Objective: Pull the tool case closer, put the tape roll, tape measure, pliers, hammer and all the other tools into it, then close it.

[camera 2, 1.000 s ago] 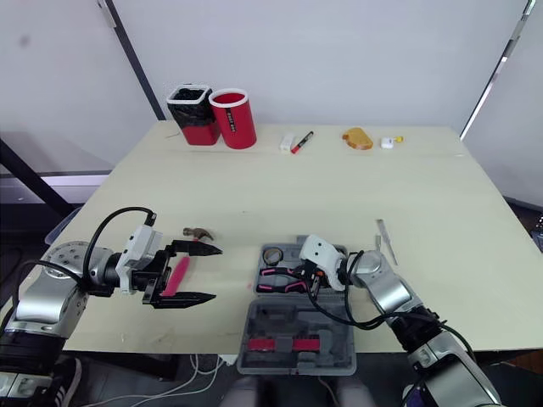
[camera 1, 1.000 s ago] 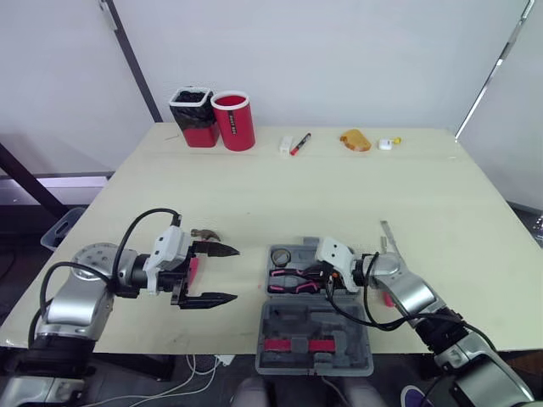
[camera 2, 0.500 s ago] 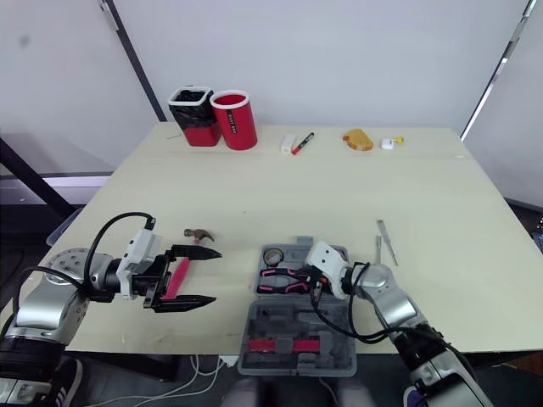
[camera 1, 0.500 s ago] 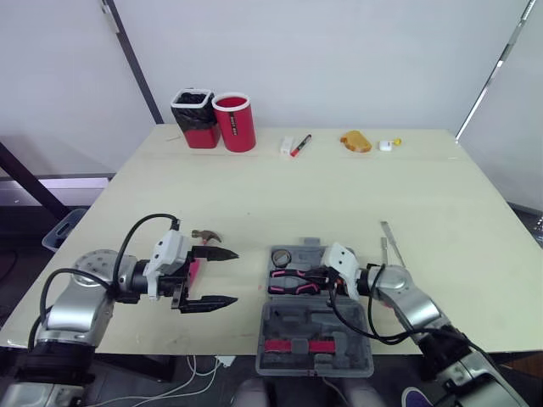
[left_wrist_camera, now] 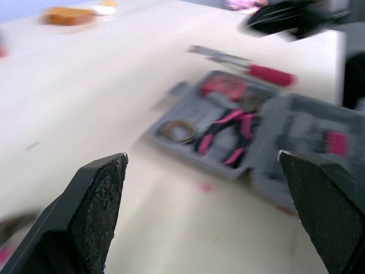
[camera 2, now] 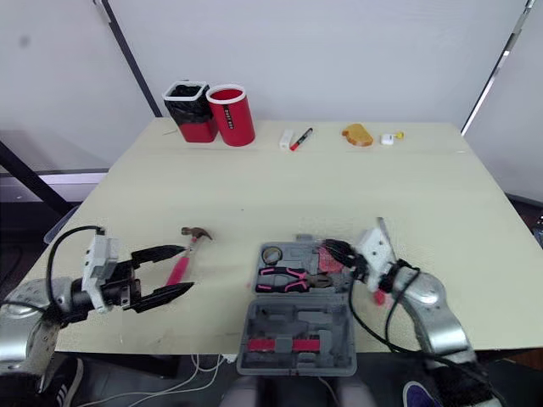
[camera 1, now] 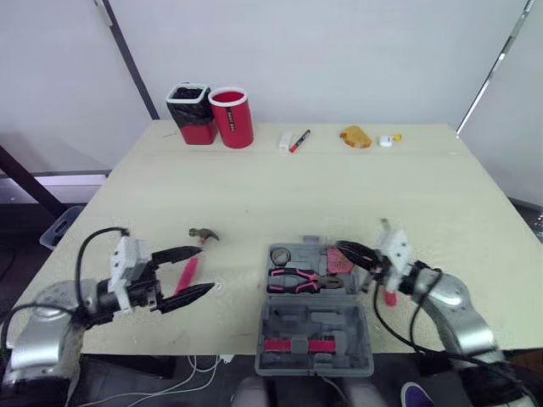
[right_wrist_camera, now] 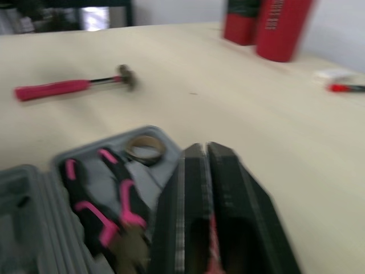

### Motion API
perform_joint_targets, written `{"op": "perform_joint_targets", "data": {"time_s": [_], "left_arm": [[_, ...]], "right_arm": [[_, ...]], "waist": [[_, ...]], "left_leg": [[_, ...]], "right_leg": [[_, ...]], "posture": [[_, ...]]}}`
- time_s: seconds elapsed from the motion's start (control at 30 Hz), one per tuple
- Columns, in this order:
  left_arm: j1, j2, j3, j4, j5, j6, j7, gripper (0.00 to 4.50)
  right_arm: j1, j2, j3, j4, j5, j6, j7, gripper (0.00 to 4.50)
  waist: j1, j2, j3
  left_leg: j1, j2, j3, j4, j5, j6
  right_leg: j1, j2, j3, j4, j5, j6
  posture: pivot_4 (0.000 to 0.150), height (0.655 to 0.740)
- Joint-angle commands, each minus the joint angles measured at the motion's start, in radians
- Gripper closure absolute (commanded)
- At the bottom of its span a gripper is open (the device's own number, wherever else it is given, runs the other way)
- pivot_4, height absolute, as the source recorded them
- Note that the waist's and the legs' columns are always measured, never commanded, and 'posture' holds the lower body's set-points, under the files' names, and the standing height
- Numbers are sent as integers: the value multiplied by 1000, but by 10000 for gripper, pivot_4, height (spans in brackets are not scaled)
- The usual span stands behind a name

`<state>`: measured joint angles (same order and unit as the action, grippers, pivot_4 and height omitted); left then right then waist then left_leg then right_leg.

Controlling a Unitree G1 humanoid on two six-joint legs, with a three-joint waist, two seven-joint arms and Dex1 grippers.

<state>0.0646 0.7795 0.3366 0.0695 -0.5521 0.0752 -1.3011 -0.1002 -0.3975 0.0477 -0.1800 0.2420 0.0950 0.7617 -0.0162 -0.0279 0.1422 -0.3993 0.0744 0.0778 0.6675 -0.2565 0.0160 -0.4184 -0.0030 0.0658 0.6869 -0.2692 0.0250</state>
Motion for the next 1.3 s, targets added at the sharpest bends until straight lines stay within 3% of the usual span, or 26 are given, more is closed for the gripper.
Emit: {"op": "perform_joint_targets", "data": {"time_s": [0.03,0.2,0.5,0.77,1.03,1.3], "left_arm": [[58,-43,86,7,0,-54,72,0],[161,-102,169,43,9,-102,156,0],[283,-157,230,79,18,-141,215,0],[359,-160,261,86,16,-160,226,0],[373,-147,257,98,23,-170,211,0],[328,-100,159,22,59,-172,134,0]], "right_arm": [[78,-49,-121,-92,73,10,-10,25521],[256,-78,-275,-150,166,17,-25,235],[595,-25,-443,-161,220,-76,-12,235],[776,16,-520,-85,255,-188,55,235],[805,16,-521,-30,246,-223,74,235],[718,-49,-463,-125,234,-104,19,235]], "waist": [[0,-1,0],[1,-1,0],[2,-1,0],[-1,-2,0],[1,-2,0],[1,-2,0]], "left_leg": [[0,0,0,0,0,0],[1,0,0,-2,0,0],[1,2,-4,-3,0,0],[2,2,-3,-4,-1,0],[2,1,-4,-9,-3,-4],[1,1,-3,-10,-2,-4]], "right_leg": [[0,0,0,0,0,0],[1,0,-1,-2,0,-1],[3,-2,-2,-8,-2,3],[2,-13,-3,-9,-2,3],[2,-15,0,-13,-3,3],[2,-15,0,-14,-1,0]], "posture": [[1500,7400],[1500,7400],[1500,7400],[1500,7400],[1500,7400],[1500,7400]]}}
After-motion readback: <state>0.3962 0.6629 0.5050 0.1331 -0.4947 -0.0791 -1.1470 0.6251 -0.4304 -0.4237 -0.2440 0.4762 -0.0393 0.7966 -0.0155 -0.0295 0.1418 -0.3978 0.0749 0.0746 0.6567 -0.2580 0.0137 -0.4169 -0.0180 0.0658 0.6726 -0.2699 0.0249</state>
